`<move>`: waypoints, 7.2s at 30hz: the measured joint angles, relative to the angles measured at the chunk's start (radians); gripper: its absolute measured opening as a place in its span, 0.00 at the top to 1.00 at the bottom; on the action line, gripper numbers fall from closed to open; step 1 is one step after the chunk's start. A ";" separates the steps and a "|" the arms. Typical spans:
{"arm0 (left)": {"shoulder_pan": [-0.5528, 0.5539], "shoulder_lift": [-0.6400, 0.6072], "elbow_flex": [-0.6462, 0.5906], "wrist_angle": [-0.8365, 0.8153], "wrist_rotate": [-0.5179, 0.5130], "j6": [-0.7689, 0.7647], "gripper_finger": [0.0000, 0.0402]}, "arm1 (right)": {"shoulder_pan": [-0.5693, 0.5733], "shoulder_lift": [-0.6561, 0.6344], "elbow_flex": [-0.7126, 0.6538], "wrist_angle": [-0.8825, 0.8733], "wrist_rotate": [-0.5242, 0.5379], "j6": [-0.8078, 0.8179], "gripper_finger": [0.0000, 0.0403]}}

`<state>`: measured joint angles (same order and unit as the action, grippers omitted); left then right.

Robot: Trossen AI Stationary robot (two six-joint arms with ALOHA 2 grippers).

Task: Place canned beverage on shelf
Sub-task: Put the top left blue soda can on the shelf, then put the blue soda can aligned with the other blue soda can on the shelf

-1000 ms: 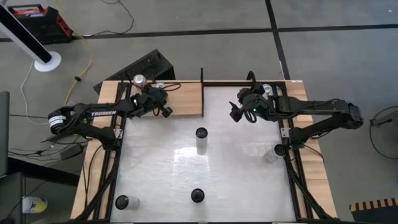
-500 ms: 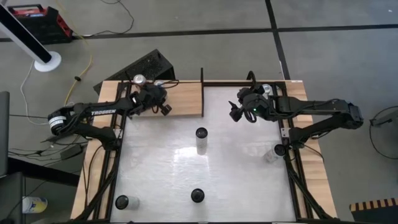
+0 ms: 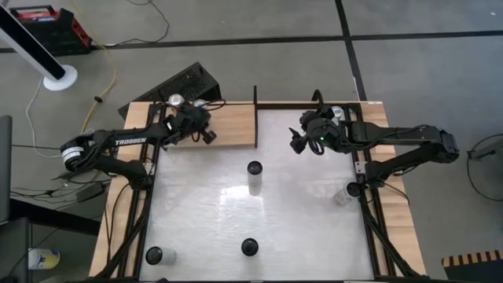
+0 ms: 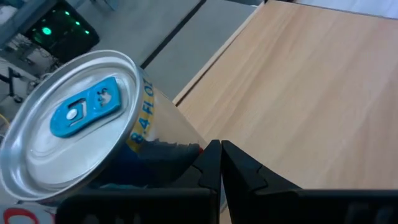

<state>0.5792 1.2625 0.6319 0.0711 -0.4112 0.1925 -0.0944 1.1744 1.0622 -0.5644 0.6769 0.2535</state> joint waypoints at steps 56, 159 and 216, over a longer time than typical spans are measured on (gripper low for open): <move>0.124 -0.001 0.308 -0.579 0.197 0.214 1.00 | 0.000 0.000 0.000 0.028 -0.008 -0.019 0.10; -0.531 -1.090 0.008 -0.673 0.193 -0.301 1.00 | -0.052 -0.005 0.100 -0.273 -0.024 0.215 0.10; -0.531 -1.244 -0.546 -0.060 0.387 -0.422 0.76 | -0.506 -0.002 -0.230 -0.212 0.141 0.552 0.10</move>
<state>0.0479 0.0185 0.0856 0.0113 -0.0242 -0.2298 -0.6009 1.1725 0.8318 -0.7760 0.8176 0.8059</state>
